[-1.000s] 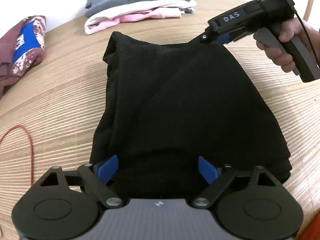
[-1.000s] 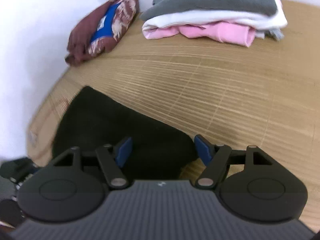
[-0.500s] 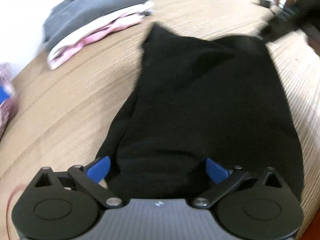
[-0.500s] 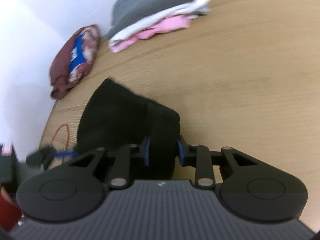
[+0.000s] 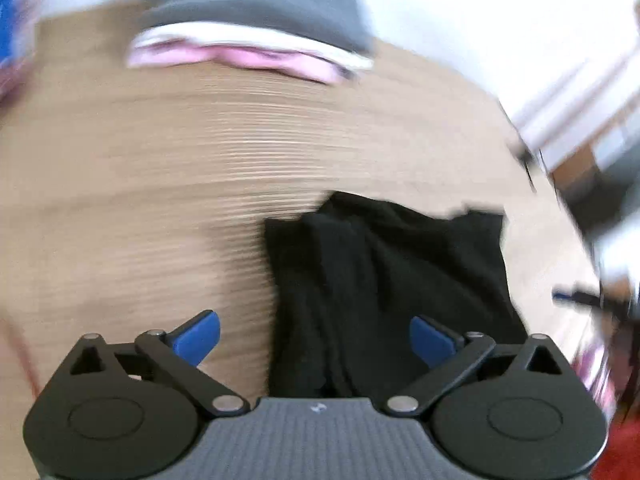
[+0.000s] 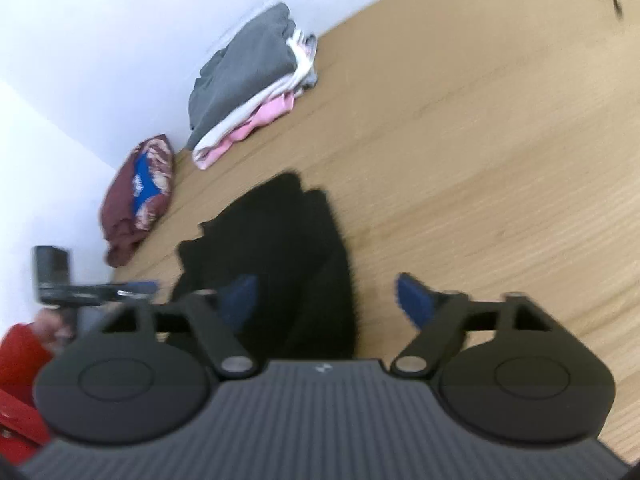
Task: Fold clothes
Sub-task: 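Grasp the folded black sweater edge with both grippers and lift it, then carry the black sweater with both grippers onto the folded clothes stack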
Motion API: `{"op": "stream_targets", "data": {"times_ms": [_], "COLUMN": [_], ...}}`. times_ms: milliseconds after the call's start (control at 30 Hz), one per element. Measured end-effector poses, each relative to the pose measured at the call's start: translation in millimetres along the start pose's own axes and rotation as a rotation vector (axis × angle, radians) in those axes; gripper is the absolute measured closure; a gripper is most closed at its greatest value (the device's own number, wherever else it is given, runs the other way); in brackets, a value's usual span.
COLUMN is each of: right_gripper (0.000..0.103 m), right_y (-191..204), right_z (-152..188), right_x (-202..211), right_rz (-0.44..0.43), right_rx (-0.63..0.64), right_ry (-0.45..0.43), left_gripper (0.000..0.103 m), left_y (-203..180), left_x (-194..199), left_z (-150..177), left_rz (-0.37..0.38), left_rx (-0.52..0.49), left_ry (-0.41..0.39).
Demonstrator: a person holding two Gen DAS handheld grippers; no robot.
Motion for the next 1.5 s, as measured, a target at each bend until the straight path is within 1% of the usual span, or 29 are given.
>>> {"op": "stream_targets", "data": {"times_ms": [67,100,133,167,233,333,400,433,467,500,533,567,600,633,700,733,767,800,833,900,967,1000,1067,1133,1200,1300,1367,1500], "right_gripper": [0.018,0.019,0.020,0.020,0.020,0.020,0.020,0.020,0.020,0.020,0.021,0.021,0.021,0.021,0.029,0.046,0.067,0.073,0.076,0.079,0.081,0.082,0.082,0.082,0.082,0.082,0.082,0.082], "right_y": [4,7,11,16,29,45,54,55,52,49,47,44,41,39,35,33,33,33,32,25,15,14,17,27,38,64,88,136], "right_z": [-8,-12,-13,-14,-14,-3,6,11,13,16,18,20,21,22,22,22,22,22,20,16,10,6,-1,-10,-24,-52,-75,-126], "right_x": [-9,-16,-24,-32,-54,-75,-85,-87,-89,-91,-93,-94,-96,-98,-99,-99,-100,-101,-102,-103,-100,-98,-88,-79,-76,-72,-70,-67], "right_rz": [-0.007,-0.013,-0.015,-0.012,0.023,0.075,0.114,0.134,0.142,0.150,0.155,0.148,0.141,0.131,0.077,0.048,0.009,-0.026,-0.046,-0.099,-0.181,-0.224,-0.306,-0.341,-0.360,-0.392,-0.408,-0.460], "right_rx": [0.046,0.067,0.094,0.125,0.213,0.360,0.443,0.456,0.444,0.432,0.416,0.389,0.362,0.340,0.287,0.261,0.240,0.219,0.201,0.143,0.062,0.040,0.052,0.106,0.117,0.178,0.245,0.402], "right_ry": [0.020,0.035,0.054,0.075,0.123,0.183,0.198,0.198,0.198,0.198,0.199,0.204,0.209,0.217,0.230,0.239,0.255,0.269,0.275,0.282,0.269,0.252,0.221,0.191,0.168,0.128,0.096,0.036], "left_gripper": [0.000,0.001,0.001,0.001,0.000,0.000,0.001,0.003,0.006,0.011,0.029,0.061,0.069,0.071,0.073,0.075,0.076,0.076,0.076,0.077,0.077,0.078,0.078,0.079,0.079,0.079,0.079,0.079], "left_y": [14,17,19,17,10,-10,-29,-37,-44,-49,-53,-53,-50,-46,-40,-40,-40,-40,-39,-38,-36,-37,-42,-47,-50,-50,-48,-49], "left_x": [-10,-15,-20,-25,-34,-45,-51,-54,-56,-58,-58,-57,-58,-60,-62,-63,-64,-64,-63,-63,-57,-49,-40,-32,-25,-18,-13,23], "left_z": [7,12,16,19,25,32,38,40,42,44,45,46,48,49,51,52,53,53,53,53,54,55,54,48,40,25,8,-42], "left_rz": [-0.027,-0.040,-0.048,-0.045,-0.057,-0.092,-0.046,-0.029,-0.028,-0.031,-0.031,-0.023,-0.011,0.010,0.049,0.053,0.053,0.051,0.048,0.044,0.030,0.015,-0.003,-0.010,-0.010,-0.002,0.017,0.048], "left_rx": [0.103,0.137,0.163,0.166,0.139,0.056,0.026,0.013,0.004,-0.007,-0.010,0.023,0.080,0.121,0.195,0.208,0.218,0.226,0.234,0.251,0.267,0.274,0.296,0.330,0.354,0.328,0.328,0.300], "left_ry": [0.036,0.041,0.043,0.043,0.038,0.044,0.051,0.053,0.049,0.041,0.032,0.026,0.028,0.022,0.012,0.008,0.005,0.002,0.000,-0.006,-0.018,-0.038,-0.099,-0.167,-0.217,-0.235,-0.265,-0.409]}}
Point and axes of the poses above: each gripper's, at about its wrist camera, not at the fingertips, and x roughly against the way its jaws point, y to its left, z to its underside, the point moved 6 cm from there along -x, roughly the way its jaws point
